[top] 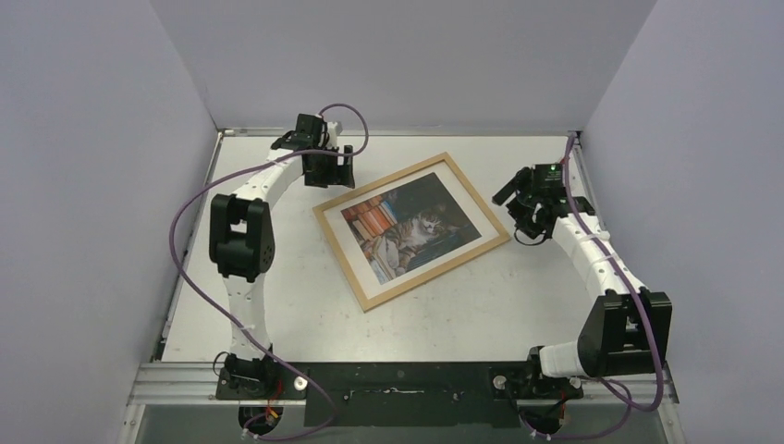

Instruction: Put the photo into the frame

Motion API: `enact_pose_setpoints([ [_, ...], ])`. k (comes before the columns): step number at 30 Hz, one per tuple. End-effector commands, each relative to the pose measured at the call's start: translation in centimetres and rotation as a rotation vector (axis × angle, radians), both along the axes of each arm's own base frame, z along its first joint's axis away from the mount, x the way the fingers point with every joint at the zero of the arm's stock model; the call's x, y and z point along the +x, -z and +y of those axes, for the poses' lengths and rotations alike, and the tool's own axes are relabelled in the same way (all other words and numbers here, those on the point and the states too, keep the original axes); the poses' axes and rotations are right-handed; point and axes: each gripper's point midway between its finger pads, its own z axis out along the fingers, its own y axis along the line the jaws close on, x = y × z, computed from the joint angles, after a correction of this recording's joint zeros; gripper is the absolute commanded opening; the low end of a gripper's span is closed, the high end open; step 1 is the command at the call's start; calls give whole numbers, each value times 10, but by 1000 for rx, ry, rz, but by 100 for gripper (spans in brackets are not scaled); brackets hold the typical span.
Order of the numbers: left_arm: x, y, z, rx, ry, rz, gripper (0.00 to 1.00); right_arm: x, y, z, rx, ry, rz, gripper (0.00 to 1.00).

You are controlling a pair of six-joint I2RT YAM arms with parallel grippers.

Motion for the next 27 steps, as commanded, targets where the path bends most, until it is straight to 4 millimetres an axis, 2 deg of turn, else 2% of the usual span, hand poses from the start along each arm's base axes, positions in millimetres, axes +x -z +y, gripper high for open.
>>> enact_pose_setpoints([
  [1,47,-1,-9,21,99,-96,80,-43,17,9,-6,30,146,81],
  [5,71,9,-12,27,145,-132,79,-69,41,24,15,-8,223,83],
  [9,78,21,-17,0,195,-125,80,-83,69,41,72,-42,292,84],
  [16,58,45,-39,-183,272,-15,78,-79,96,79,206,-149,321,85],
  [20,46,61,-44,-231,267,57,71,-71,107,94,256,-182,308,86],
  [27,20,80,-35,-217,218,132,57,-55,125,92,205,-224,310,86],
])
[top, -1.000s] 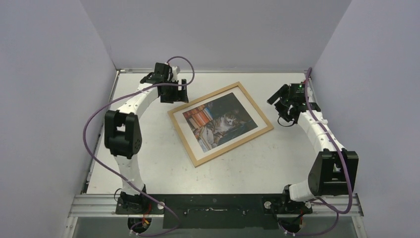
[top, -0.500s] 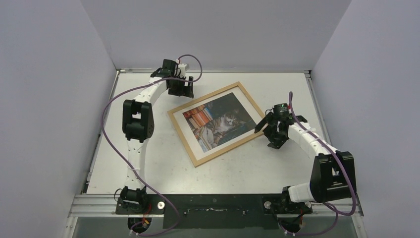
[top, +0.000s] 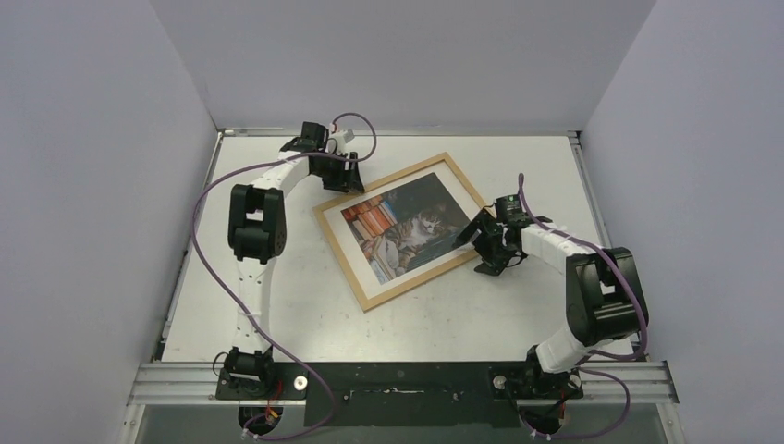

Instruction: Put the photo into the frame

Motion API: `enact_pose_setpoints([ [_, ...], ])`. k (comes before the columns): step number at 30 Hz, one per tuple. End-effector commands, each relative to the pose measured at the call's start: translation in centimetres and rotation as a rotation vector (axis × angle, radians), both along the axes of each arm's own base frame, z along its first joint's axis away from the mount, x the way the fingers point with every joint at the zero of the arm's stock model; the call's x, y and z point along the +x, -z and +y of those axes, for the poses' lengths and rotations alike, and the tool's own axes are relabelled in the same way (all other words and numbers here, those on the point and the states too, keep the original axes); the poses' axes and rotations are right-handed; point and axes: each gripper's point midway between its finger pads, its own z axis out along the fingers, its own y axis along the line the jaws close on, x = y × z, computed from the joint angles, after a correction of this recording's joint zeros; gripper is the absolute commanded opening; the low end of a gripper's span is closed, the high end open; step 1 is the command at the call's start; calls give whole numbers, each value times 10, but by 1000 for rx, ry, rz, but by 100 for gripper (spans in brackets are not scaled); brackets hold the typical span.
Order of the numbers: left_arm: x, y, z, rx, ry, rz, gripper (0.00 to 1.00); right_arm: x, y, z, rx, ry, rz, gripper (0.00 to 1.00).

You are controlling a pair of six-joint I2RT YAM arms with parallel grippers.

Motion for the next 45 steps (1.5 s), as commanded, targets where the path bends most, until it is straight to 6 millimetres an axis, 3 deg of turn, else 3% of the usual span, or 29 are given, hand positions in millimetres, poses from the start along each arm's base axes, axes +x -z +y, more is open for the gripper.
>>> enact_pose_setpoints([
  [1,-30,11,5,0,-21,93,55,26,9,3,-16,-44,-59,86],
  [7,-74,23,13,17,-72,177,40,48,17,-3,-67,-99,-97,85],
  [11,-115,33,29,84,-136,243,34,64,15,-11,-131,-153,-125,85],
  [15,-168,43,50,200,-210,365,33,80,13,-12,-162,-225,-153,85],
  [23,-247,35,42,246,-263,448,33,106,12,2,-149,-360,-227,84],
  [30,-295,33,38,277,-283,464,33,124,12,26,-108,-460,-269,84],
  [34,-307,29,44,278,-298,455,33,129,9,32,-125,-479,-271,84],
  [38,-303,15,48,283,-315,414,36,135,-8,25,-168,-434,-292,84],
  [42,-287,-7,53,295,-347,337,42,140,-44,8,-253,-363,-343,84],
  [45,-272,-28,57,279,-370,266,49,140,-84,-11,-333,-294,-408,84],
])
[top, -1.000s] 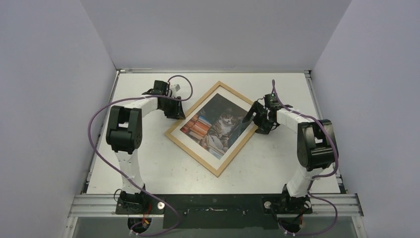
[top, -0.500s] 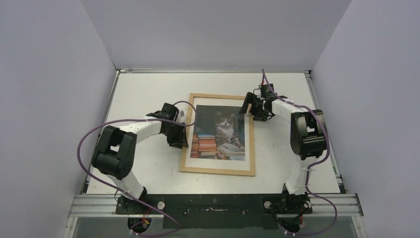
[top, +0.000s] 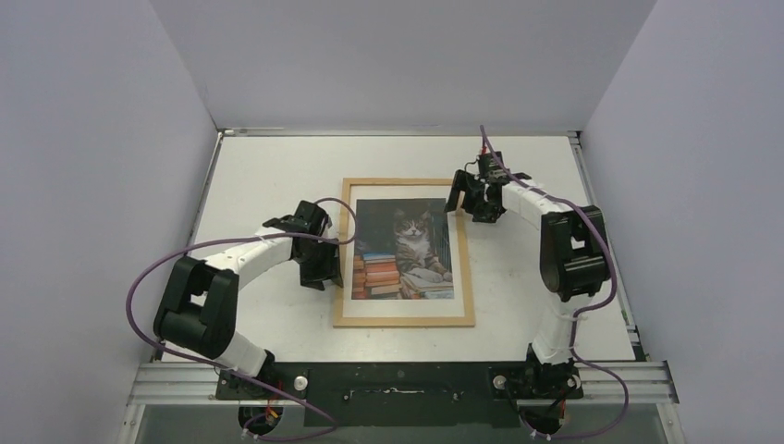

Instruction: Put the photo into the frame

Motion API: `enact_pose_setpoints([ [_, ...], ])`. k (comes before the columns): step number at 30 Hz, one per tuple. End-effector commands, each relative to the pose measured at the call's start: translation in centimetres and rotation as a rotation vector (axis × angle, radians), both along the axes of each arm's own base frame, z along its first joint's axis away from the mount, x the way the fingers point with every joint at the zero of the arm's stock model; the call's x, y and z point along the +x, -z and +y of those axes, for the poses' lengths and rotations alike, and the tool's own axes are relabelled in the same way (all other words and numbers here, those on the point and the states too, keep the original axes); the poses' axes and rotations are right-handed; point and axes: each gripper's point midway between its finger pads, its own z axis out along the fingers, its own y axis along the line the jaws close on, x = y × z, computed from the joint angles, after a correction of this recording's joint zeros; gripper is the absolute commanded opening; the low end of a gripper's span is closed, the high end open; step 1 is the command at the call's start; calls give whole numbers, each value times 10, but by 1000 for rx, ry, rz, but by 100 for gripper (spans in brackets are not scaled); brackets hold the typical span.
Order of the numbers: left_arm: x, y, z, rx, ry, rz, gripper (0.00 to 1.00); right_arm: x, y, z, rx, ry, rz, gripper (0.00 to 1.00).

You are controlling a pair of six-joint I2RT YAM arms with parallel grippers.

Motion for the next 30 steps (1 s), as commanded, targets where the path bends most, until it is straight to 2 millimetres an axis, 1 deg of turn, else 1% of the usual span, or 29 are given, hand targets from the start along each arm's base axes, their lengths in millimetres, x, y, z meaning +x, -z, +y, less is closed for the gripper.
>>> enact_pose_setpoints([
  [1,31,-47,10,24,-39,-158,52,6,-87,-31,-92,122,-191,84],
  [3,40,-66,12,17,-43,-226,58,-2,-110,-46,-135,170,-240,85],
  [6,53,-101,15,16,-45,-346,70,-20,-146,-71,-196,250,-324,85],
  [7,57,-112,18,23,-51,-384,73,-28,-157,-79,-215,277,-348,85],
  [8,60,-124,21,29,-56,-423,82,-37,-167,-87,-238,303,-370,85],
  [9,63,-135,23,33,-62,-459,87,-47,-178,-96,-259,331,-398,85],
  [10,66,-146,27,48,-72,-499,89,-57,-188,-104,-279,360,-424,85],
  [11,69,-156,31,57,-82,-537,95,-67,-198,-112,-294,388,-451,85],
  [12,70,-168,35,69,-93,-577,97,-78,-208,-120,-308,418,-476,85],
  [16,77,-207,52,117,-144,-714,97,-120,-247,-152,-362,543,-578,90],
  [20,77,-250,63,137,-153,-852,97,-154,-283,-174,-373,641,-673,95],
  [21,76,-260,66,145,-161,-883,97,-161,-291,-178,-376,663,-693,97],
  [22,75,-273,73,158,-184,-921,97,-169,-302,-183,-372,689,-722,100],
  [26,63,-320,90,168,-240,-1059,97,-194,-332,-200,-383,772,-780,100],
  [30,47,-361,108,179,-300,-1186,97,-212,-354,-213,-390,835,-830,100],
])
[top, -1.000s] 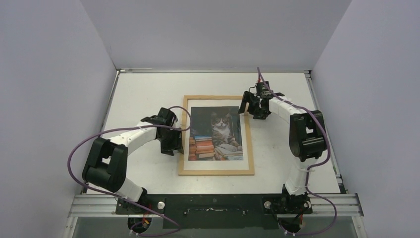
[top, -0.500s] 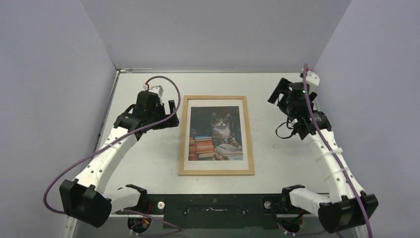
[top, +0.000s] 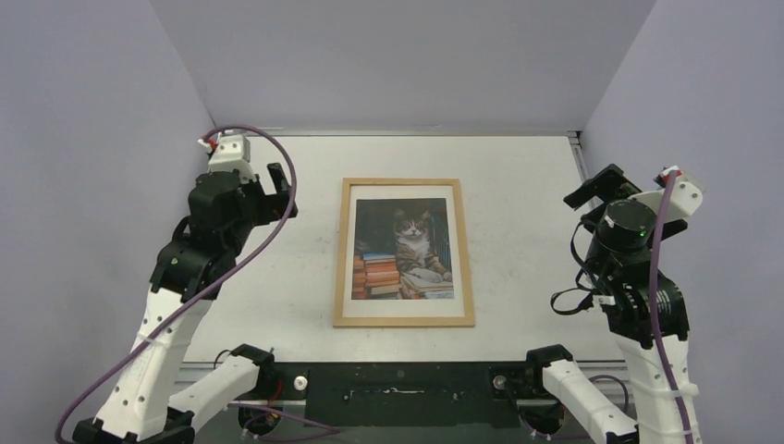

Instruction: Put the photo into the frame

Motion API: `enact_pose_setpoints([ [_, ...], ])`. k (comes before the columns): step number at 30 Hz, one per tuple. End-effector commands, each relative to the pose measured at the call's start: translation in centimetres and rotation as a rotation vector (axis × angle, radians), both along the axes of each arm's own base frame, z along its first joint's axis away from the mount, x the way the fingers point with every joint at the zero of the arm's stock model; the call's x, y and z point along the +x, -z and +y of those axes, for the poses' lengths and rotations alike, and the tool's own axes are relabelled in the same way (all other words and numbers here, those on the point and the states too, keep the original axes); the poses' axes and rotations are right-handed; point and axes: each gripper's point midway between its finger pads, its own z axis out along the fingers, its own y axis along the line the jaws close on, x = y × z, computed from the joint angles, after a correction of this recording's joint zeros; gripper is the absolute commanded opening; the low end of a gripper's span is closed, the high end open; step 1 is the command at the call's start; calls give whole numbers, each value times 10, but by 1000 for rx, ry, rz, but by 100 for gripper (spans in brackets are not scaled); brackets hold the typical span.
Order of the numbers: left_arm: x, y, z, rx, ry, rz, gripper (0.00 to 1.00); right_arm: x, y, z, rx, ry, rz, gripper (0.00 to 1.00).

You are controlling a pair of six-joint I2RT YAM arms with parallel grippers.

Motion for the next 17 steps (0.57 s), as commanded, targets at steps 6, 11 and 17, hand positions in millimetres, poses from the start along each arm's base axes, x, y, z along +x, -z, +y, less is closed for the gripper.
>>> enact_pose_setpoints([
  [6,-34,-93,39,14,-101,-292,97,-30,-42,-26,-19,125,-103,100],
  [11,-45,-104,45,2,-112,-329,97,-31,-45,-27,-20,134,-110,100],
  [17,-47,-102,49,21,-124,-320,97,-29,-46,-26,-14,128,-116,100],
])
